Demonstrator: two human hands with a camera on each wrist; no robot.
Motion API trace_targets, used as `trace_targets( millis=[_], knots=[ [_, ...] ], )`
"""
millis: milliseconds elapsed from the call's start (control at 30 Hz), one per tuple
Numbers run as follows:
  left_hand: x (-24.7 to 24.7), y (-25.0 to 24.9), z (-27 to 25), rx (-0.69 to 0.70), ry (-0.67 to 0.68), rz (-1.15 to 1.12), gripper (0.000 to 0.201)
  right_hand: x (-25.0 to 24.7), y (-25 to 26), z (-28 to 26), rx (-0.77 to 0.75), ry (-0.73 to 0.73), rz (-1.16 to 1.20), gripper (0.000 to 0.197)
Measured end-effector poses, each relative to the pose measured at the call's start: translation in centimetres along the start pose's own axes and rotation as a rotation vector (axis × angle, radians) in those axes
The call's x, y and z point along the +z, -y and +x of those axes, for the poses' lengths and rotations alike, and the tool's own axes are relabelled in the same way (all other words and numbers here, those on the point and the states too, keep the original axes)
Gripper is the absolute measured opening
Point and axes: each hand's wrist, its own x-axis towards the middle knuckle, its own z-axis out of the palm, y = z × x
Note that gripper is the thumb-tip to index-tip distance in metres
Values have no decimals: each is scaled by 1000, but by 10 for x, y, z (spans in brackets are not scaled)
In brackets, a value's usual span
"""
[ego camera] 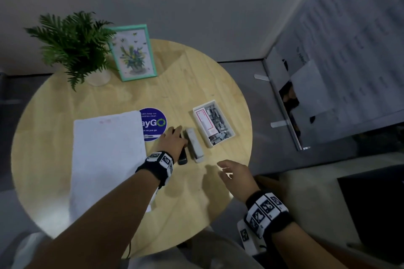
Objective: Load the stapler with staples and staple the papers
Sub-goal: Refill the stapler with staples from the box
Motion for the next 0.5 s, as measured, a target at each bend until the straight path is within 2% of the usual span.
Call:
trace_targets(
  millis=[100,200,333,500],
  knots=[
    [-2,5,-3,-6,-7,-47,36,-1,0,6,42,13,108,25],
    [-9,13,-18,-54,-33,-273,36,0,9,11,50,36,176,27],
    [-19,17,-50,-72,-163,-722,24,4,35,18,-5,28,323,36],
    [-30,4,-93,-87,-360,-929,15,15,63,26,-41,54,391,39]
  ],
)
